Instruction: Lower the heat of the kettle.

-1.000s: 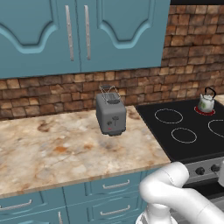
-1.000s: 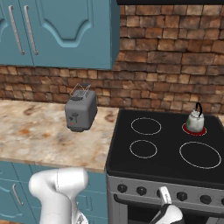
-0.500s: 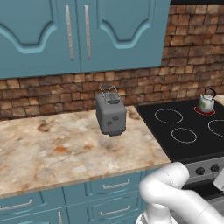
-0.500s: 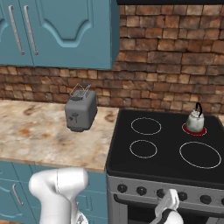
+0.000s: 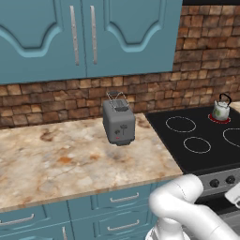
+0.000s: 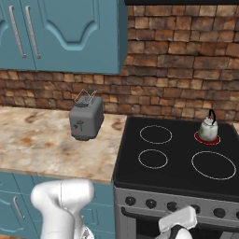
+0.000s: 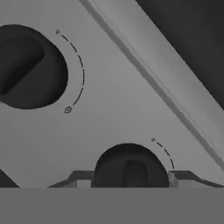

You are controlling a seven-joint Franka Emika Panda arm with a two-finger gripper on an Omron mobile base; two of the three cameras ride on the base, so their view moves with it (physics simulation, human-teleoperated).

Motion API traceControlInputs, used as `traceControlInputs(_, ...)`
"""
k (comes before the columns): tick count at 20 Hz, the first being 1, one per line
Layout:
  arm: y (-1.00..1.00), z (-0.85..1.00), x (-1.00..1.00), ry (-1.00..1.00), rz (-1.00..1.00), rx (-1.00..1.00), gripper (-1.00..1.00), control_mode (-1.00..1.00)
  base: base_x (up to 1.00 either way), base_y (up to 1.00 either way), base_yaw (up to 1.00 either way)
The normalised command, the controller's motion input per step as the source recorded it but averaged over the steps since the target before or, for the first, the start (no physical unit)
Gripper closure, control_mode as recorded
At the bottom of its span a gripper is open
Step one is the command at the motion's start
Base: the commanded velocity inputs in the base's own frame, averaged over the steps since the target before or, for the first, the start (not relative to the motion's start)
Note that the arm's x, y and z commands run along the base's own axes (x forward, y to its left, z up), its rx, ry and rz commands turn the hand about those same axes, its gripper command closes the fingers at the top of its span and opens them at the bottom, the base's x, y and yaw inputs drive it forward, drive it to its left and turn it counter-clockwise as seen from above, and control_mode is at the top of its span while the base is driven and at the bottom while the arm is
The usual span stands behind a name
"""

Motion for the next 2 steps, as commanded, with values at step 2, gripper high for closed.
traceControlInputs(2, 0.0, 0.29, -0.03, 0.0, -0.12, 0.43, 1.0, -1.0, 0.0, 0.0, 0.0)
